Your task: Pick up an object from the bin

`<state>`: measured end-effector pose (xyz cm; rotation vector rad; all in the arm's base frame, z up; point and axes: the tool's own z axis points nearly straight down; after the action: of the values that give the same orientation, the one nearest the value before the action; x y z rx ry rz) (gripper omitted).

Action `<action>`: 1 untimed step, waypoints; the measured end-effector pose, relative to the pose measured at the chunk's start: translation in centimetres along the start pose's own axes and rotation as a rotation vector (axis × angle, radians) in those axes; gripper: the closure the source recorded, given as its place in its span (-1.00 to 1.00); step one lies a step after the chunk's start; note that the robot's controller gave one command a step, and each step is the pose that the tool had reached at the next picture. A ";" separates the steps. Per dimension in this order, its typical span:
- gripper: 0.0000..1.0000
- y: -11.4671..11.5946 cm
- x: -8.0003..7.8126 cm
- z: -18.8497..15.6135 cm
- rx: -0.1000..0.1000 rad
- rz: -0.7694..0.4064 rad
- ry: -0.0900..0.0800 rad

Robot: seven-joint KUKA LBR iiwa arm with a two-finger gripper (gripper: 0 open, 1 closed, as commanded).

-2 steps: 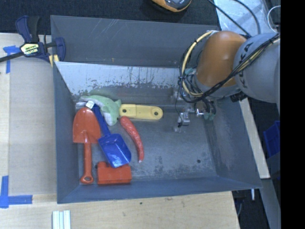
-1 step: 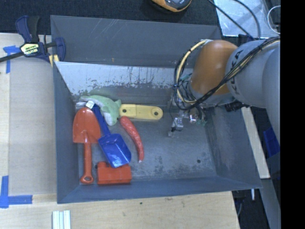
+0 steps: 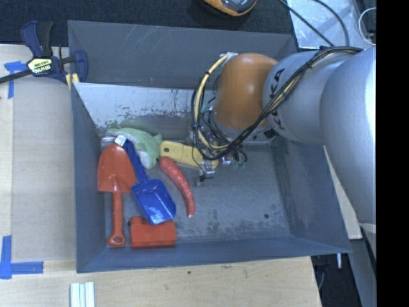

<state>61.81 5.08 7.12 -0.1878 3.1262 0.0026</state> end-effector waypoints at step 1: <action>-1.00 -1.2 1.9 -3.0 0.003 0.365 0.007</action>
Offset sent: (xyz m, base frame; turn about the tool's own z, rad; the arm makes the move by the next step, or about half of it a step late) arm -0.0358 0.0598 -0.0012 0.1073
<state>60.03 3.64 10.12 0.3836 3.1153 -0.0006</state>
